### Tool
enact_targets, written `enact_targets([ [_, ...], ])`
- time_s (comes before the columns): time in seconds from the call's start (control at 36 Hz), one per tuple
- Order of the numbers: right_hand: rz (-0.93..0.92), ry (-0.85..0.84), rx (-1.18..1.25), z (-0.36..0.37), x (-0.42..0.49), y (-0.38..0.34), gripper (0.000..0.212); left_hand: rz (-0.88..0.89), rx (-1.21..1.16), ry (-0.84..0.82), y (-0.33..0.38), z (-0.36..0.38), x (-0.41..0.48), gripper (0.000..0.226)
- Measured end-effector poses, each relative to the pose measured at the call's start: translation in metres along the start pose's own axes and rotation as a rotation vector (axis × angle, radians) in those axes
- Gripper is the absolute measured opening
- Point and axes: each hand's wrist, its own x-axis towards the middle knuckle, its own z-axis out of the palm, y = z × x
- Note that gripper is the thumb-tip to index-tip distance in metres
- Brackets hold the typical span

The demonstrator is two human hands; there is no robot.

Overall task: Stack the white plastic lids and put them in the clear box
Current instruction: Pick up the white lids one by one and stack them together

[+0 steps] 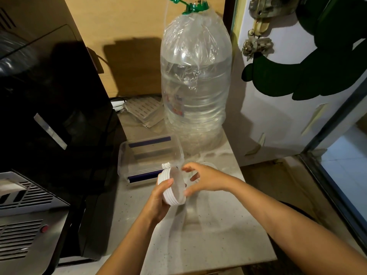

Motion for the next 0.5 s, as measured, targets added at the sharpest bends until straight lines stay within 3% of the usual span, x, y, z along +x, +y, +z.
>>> enact_targets([
  [0.08, 0.063, 0.158, -0.001, -0.011, 0.012, 0.020, 0.079, -0.020, -0.028, 0.047, -0.001, -0.004, 0.000, 0.117],
  [0.14, 0.110, 0.217, -0.044, -0.015, 0.019, 0.034, 0.084, -0.020, -0.067, 0.061, -0.001, -0.007, 0.001, 0.107],
  [0.22, 0.186, 0.211, -0.227, -0.016, 0.026, 0.050, 0.096, -0.023, -0.130, 0.069, 0.001, -0.010, 0.000, 0.096],
  [0.31, 0.241, 0.191, -0.353, -0.011, 0.031, 0.060, 0.102, -0.044, -0.148, 0.086, 0.000, -0.013, -0.002, 0.099],
  [0.5, 0.272, 0.228, -0.428, 0.002, 0.037, 0.066, 0.111, -0.078, -0.103, 0.132, -0.003, -0.017, -0.007, 0.104],
])
